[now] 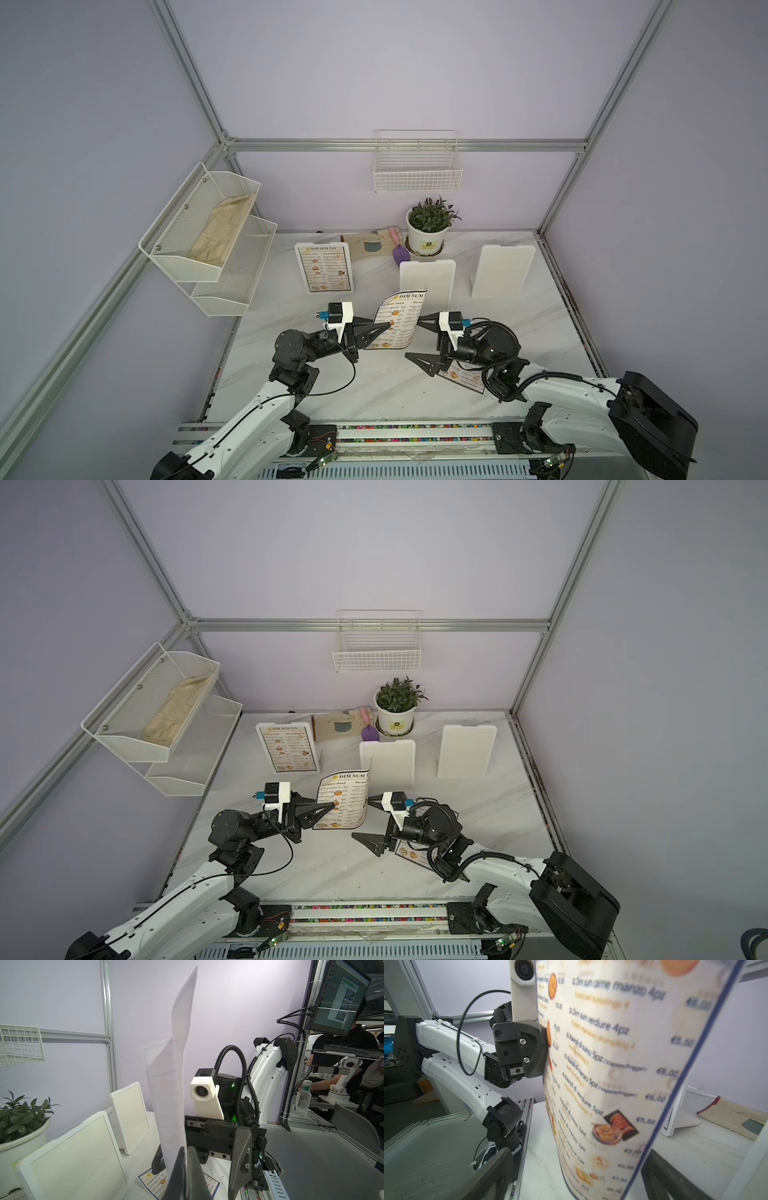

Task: Insert the menus into the narrow rack
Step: Pick up the menu from the center of the board.

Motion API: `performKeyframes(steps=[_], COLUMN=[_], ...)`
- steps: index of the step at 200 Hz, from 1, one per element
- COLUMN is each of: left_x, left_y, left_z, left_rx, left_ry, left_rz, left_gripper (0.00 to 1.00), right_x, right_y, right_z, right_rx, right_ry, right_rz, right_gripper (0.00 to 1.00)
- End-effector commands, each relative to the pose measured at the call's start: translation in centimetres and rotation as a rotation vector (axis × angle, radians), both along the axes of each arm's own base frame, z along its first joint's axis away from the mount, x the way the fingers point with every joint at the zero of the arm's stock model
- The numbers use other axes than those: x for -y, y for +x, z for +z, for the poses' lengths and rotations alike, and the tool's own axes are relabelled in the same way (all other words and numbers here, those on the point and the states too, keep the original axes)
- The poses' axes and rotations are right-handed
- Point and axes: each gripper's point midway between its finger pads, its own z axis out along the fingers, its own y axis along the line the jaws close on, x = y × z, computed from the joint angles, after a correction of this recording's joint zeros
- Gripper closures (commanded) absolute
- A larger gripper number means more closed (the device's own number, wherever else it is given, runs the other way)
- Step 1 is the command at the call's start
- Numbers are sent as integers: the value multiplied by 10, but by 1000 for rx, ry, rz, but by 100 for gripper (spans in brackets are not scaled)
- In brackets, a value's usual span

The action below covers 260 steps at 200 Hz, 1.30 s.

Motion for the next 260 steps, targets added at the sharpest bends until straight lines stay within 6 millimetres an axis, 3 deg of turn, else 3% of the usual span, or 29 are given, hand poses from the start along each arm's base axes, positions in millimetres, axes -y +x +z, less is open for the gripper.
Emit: performKeyframes(steps=[1, 40, 73, 158, 182, 215, 260], left_x=[1, -1, -5, -8, -8, -6, -5], left_y=[-6, -5, 8, 26, 26, 24, 27], left_z=[8, 2, -9, -25, -25, -23, -22], left_rx=[25, 22, -10, -54, -51, -43, -46], left_ry=[-17, -11, 13, 59, 61, 65, 66], left_rz=[-21, -3, 84, 178, 182, 161, 167], left_gripper=[100, 100, 100, 100, 100, 100, 100], right_x=[-7, -13, -6, 7, 5, 1, 0], right_y=[0, 3, 3, 6, 11, 26, 41], right_z=[21, 35, 46, 66, 64, 60, 62], right_rx=[46, 62, 68, 71, 58, 30, 16], right_ry=[49, 68, 92, 140, 136, 133, 134], right_rz=[52, 79, 84, 59, 49, 4, -44], right_gripper=[3, 3, 3, 28, 40, 70, 94])
